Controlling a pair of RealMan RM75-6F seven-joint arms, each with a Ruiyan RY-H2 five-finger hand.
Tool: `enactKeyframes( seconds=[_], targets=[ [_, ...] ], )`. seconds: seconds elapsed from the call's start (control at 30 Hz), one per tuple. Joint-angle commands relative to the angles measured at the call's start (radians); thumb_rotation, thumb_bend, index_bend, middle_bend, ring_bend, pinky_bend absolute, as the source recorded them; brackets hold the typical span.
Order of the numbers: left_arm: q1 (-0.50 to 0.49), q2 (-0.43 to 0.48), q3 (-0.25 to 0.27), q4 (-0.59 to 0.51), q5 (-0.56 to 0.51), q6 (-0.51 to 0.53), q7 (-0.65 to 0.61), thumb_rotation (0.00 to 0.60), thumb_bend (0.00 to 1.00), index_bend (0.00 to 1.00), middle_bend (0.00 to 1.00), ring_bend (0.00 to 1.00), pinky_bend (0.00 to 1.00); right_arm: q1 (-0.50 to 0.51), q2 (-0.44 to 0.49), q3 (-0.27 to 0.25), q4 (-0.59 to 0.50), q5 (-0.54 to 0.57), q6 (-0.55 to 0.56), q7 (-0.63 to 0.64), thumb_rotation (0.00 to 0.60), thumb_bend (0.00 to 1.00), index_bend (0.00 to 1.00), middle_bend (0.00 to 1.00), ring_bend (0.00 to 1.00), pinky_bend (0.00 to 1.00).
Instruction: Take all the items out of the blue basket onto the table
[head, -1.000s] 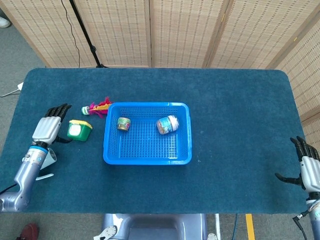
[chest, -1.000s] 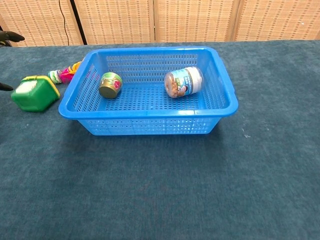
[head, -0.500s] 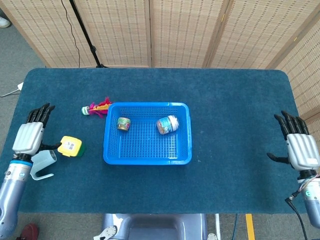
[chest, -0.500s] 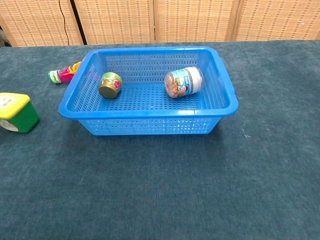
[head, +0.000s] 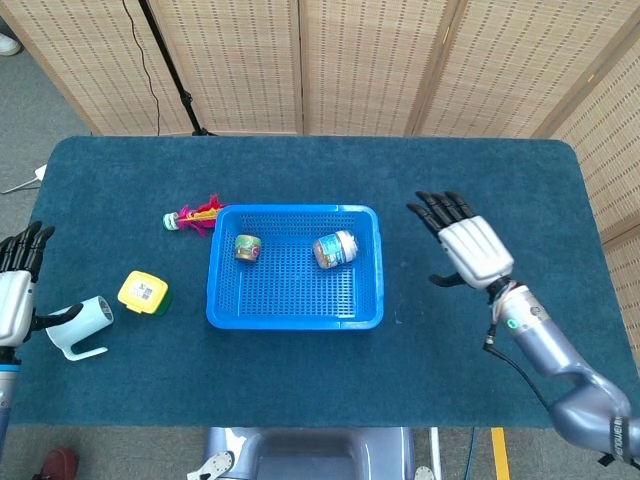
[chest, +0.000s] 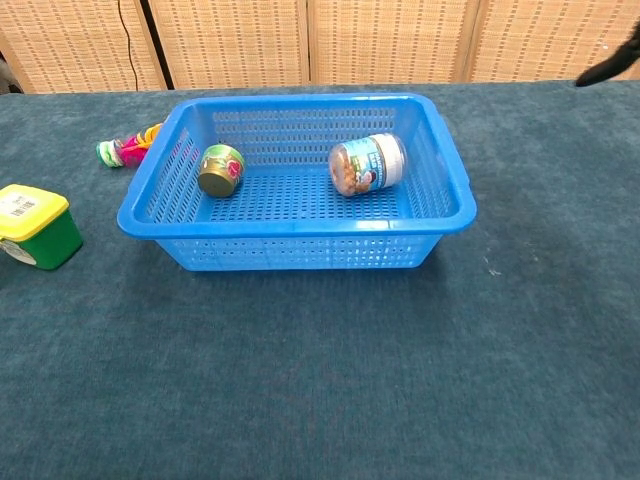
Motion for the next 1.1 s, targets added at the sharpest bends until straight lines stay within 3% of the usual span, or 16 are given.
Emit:
enactKeyframes(
  seconds=[0.03, 0.33, 0.6, 1.1],
  targets=[
    [0.017, 0.009, -0.002, -0.002, 0.024, 0.013, -0.022, 0.6, 0.07, 0.0, 0.0, 0.0, 0.0, 0.099, -0.098, 0.027, 0.03, 0.022, -0.067, -0.037, 0.6, 0.0, 0.0, 0.0, 0.0, 0.0],
    [0.028, 0.017, -0.019, 0.012, 0.038, -0.004, -0.065, 0.6, 0.07, 0.0, 0.0, 0.0, 0.0, 0.252, -0.291, 0.039, 0.16, 0.107, -0.159, -0.059, 0.6, 0.0, 0.03, 0.0, 0.0, 0.08],
    [0.037, 0.02, -0.032, 0.021, 0.039, -0.016, -0.084, 0.6, 0.07, 0.0, 0.0, 0.0, 0.0, 0.346, -0.462, 0.003, 0.349, 0.165, -0.192, -0.136, 0.6, 0.0, 0.04, 0.02, 0.0, 0.15],
    [0.046, 0.021, -0.049, 0.024, 0.044, -0.046, -0.092, 0.6, 0.07, 0.0, 0.0, 0.0, 0.0, 0.389, -0.617, -0.081, 0.558, 0.17, -0.192, -0.196, 0.6, 0.0, 0.06, 0.04, 0.0, 0.17]
  ],
)
